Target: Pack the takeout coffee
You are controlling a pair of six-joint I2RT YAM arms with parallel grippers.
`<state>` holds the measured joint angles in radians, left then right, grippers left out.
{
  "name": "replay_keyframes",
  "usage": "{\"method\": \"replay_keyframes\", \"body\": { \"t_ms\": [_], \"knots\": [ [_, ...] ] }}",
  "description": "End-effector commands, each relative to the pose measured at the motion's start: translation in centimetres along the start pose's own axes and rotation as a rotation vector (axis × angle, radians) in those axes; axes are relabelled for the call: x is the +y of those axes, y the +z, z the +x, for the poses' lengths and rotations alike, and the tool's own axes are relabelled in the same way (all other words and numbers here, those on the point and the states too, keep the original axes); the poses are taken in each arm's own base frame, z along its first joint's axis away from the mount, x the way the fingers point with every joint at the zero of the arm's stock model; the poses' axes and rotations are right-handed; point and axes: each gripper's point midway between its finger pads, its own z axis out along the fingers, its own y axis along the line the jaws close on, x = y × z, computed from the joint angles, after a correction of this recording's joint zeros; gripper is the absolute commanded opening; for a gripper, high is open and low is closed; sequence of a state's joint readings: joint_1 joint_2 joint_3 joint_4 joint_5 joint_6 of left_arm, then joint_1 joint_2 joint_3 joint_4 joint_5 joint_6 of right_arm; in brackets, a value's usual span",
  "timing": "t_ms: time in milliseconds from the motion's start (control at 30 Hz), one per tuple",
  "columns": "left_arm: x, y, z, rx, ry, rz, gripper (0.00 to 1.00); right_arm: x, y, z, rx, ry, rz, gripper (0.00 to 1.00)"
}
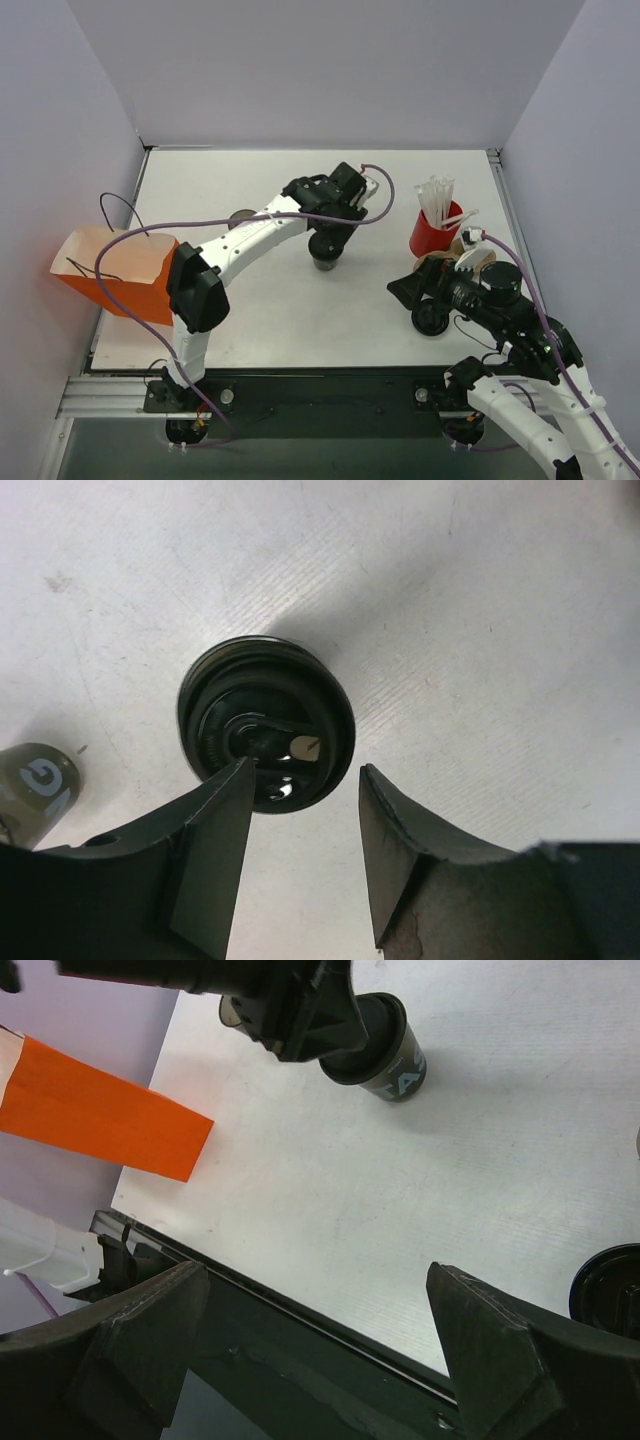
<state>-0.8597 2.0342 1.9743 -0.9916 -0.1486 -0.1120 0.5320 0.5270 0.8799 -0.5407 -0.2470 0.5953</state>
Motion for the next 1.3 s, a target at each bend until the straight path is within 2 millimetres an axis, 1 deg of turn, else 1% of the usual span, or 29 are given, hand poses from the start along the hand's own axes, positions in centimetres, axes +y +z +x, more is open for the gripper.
{"method": "replay_keyframes", "body": {
  "t_ms": [0, 33, 67, 100, 133, 167, 200, 233, 267, 300, 333, 367, 400, 433, 467, 533, 567, 633, 667, 733, 767, 800, 833, 900, 1033, 1100, 1133, 1200, 1267],
  "knots": [
    [3.7, -6.4, -3.6, -0.222, -0.138, 0.02, 0.58, 0.3, 1.7, -1.8, -0.018, 0.037, 0.034, 0.96],
    [4.3, -6.6, -3.4, -0.228, -0.157, 0.032, 0.59, 0.6, 2.0, -2.5, -0.034, 0.044, 0.032, 0.96],
    [6.0, -6.8, -2.7, -0.238, -0.204, 0.027, 0.59, 0.5, 2.5, -2.7, -0.034, 0.051, 0.046, 0.95],
    [6.1, -6.8, -2.3, -0.239, -0.221, 0.069, 0.6, 0.3, 3.6, -2.7, -0.013, 0.053, 0.067, 0.95],
    [6.4, -7.7, -2.2, -0.264, -0.236, 0.095, 0.6, 0.6, 4.4, -3.3, -0.022, 0.055, 0.062, 0.95],
    [7.7, -6.5, -1.0, -0.256, -0.269, 0.098, 0.6, 0.7, 5.0, -3.8, -0.022, 0.06, 0.064, 0.95],
    [7.3, -6.6, -0.8, -0.268, -0.273, 0.157, 0.6, 0.3, 6.6, -3.4, 0.019, 0.064, 0.087, 0.93],
    [7.6, -7.4, -1.4, -0.333, -0.275, 0.18, 0.59, 0.7, 7.5, -3.9, 0.01, 0.062, 0.074, 0.93],
    [8.6, -7.4, -1.1, -0.354, -0.301, 0.198, 0.6, 0.8, 8.4, -4.2, 0.015, 0.066, 0.077, 0.92],
    [8.2, -6.3, 0.7, -0.327, -0.319, 0.253, 0.6, 0.1, 10.2, -3.8, 0.055, 0.072, 0.108, 0.91],
    [8.5, -7.1, -0.1, -0.395, -0.326, 0.279, 0.6, 0.3, 11.2, -4.0, 0.06, 0.069, 0.104, 0.9],
    [8.7, -6.9, 0.1, -0.402, -0.358, 0.296, 0.6, 0.6, 11.9, -4.8, 0.058, 0.058, 0.102, 0.89],
    [9.5, -6.5, 0.8, -0.416, -0.39, 0.322, 0.6, 0.0, 13.7, -4.2, 0.101, 0.056, 0.128, 0.88],
    [9.5, -6.3, 1.1, -0.415, -0.413, 0.346, 0.6, 0.1, 14.6, -4.2, 0.118, 0.041, 0.132, 0.88],
    [10.2, -5.6, 1.8, -0.406, -0.438, 0.354, 0.6, -0.2, 16.2, -4.3, 0.143, 0.041, 0.148, 0.87],
    [9.8, -5.6, 1.9, -0.407, -0.439, 0.413, 0.6, -0.4, 17.7, -4.1, 0.182, 0.037, 0.15, 0.87],
    [9.7, -5.3, 2.1, -0.4, -0.443, 0.423, 0.59, -0.8, 19.0, -4.1, 0.206, 0.025, 0.158, 0.86],
    [9.6, -4.8, 2.5, -0.39, -0.443, 0.433, 0.59, -1.1, 20.2, -3.8, 0.239, 0.011, 0.151, 0.86],
    [9.5, -4.7, 2.7, -0.388, -0.443, 0.436, 0.6, -1.7, 21.1, -3.5, 0.27, -0.005, 0.165, 0.86],
    [9.3, -3.9, 3.5, -0.375, -0.456, 0.438, 0.6, -2.2, 21.9, -3.2, 0.303, -0.022, 0.17, 0.86],
    [9.2, -3.9, 3.4, -0.371, -0.458, 0.445, 0.6, -2.9, 22.6, -2.5, 0.338, -0.022, 0.18, 0.87],
    [9.0, -3.6, 3.7, -0.347, -0.458, 0.457, 0.6, -3.1, 22.9, -2.8, 0.345, -0.044, 0.179, 0.87],
    [9.0, -3.8, 3.5, -0.35, -0.447, 0.463, 0.6, -3.6, 23.5, -2.3, 0.369, -0.05, 0.18, 0.87],
    [9.1, -3.6, 3.5, -0.349, -0.455, 0.455, 0.6, -3.3, 24.0, -2.1, 0.4, -0.082, 0.148, 0.87],
    [9.2, -3.8, 3.5, -0.36, -0.456, 0.441, 0.6, -4.1, 25.3, -0.4, 0.483, -0.102, 0.129, 0.87],
    [9.5, -3.8, 3.5, -0.362, -0.457, 0.427, 0.6, -3.8, 25.7, 0.2, 0.512, -0.105, 0.09, 0.84],
    [9.5, -3.7, 3.6, -0.358, -0.457, 0.423, 0.6, -3.9, 26.1, 0.8, 0.532, -0.099, 0.083, 0.8],
    [9.7, -3.5, 3.8, -0.35, -0.461, 0.41, 0.6, -3.4, 26.3, 1.7, 0.57, -0.084, 0.043, 0.75],
    [9.8, -3.3, 4.0, -0.342, -0.463, 0.396, 0.6, -3.5, 26.5, 2.5, 0.595, -0.077, 0.034, 0.68]
  ]
}}
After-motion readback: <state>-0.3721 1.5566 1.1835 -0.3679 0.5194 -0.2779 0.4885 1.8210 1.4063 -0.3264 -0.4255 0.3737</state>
